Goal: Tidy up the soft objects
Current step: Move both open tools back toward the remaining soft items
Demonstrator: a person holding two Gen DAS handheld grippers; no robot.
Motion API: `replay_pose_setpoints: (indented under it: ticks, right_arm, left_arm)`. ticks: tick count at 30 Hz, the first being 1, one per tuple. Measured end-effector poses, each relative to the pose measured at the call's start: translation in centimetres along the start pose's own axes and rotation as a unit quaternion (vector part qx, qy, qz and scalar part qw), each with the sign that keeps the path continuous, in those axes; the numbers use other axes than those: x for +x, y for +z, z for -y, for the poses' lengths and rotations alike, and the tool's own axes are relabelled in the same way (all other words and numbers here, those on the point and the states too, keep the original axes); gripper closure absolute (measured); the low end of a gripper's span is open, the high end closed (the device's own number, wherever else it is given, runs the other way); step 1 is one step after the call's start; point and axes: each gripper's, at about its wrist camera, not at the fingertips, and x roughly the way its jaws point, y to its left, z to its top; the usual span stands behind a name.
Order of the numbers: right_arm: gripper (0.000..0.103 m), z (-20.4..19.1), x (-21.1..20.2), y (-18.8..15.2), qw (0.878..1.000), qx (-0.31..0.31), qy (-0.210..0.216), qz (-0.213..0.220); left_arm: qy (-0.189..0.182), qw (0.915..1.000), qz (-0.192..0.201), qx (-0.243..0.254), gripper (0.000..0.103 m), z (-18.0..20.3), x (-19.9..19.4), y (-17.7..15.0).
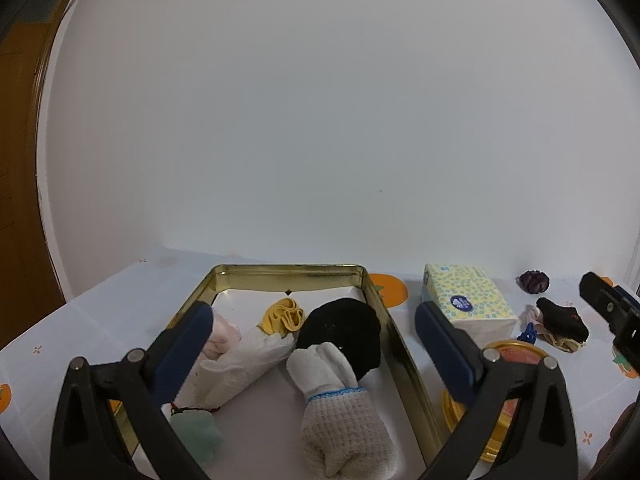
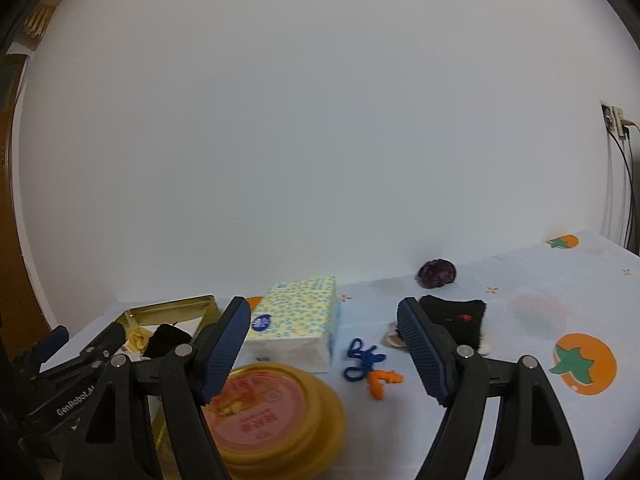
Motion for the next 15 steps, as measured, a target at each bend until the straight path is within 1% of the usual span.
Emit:
replay_pose_setpoints:
  ticks: [8,13,15]
  right_arm:
    - [0.025,3.1,-0.9,0.5,1.000,0.005,-0.022,-0.004]
    - [0.025,5.9,-1.5,1.0,0.999,0.010,-0.048,-0.002]
    - [0.025,7.4,-1.9,1.2,0.998,0.015,-0.065,-0.002]
  left_arm:
    - [-0.009,0.9999,-0.007,0.008,0.001,1.0,-0.4,-0.3]
    - [-0.018,0.9998,-0.008,0.006,0.001,1.8,-0.9,-0.6]
    - [-0.023,0.9997,-0.011,0.007,0.001,2.2,-1.1,-0.6]
